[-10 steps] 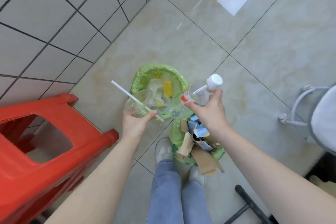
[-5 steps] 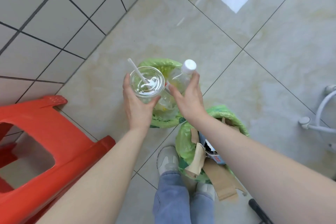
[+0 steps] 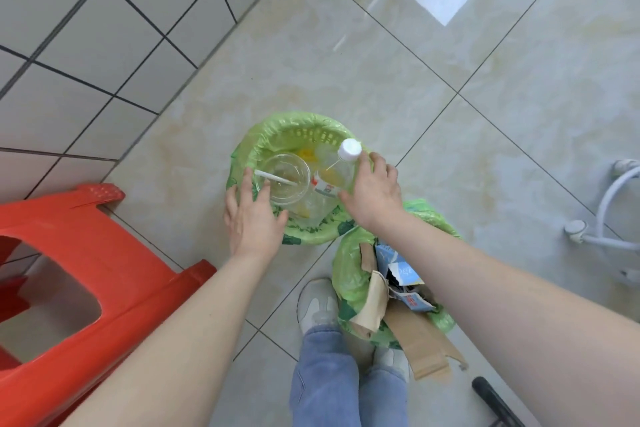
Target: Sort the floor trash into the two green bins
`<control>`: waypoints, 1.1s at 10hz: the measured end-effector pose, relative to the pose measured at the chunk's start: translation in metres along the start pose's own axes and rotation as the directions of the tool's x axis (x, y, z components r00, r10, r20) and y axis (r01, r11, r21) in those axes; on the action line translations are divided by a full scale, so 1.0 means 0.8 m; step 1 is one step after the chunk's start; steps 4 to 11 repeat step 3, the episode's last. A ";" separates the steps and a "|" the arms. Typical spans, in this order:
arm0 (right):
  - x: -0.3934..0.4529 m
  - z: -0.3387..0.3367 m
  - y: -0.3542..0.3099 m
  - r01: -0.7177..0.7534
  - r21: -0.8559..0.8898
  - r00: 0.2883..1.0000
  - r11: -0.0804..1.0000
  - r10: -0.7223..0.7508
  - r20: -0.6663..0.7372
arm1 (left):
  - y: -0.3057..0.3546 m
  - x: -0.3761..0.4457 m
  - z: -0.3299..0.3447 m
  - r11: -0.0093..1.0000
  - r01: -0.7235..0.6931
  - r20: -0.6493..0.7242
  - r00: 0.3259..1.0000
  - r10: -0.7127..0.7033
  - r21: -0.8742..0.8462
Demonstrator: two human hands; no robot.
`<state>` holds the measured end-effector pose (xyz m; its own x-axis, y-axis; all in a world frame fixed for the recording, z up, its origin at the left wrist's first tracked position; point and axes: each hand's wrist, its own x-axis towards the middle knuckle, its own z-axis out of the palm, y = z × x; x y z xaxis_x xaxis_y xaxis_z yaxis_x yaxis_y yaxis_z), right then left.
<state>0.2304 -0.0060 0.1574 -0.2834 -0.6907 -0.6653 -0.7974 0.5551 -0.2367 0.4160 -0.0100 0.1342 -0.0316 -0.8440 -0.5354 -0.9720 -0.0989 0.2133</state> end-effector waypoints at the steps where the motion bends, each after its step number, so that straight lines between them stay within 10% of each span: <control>1: -0.010 -0.010 0.004 0.013 0.022 1.000 1.000 -0.013 0.024 | -0.001 -0.004 -0.012 0.999 -0.012 -0.016 1.000 0.011 -0.043; 11: -0.045 -0.032 0.022 0.044 0.100 0.998 0.994 -0.049 0.043 | 0.012 -0.034 -0.037 0.986 -0.001 -0.044 0.999 -0.007 -0.170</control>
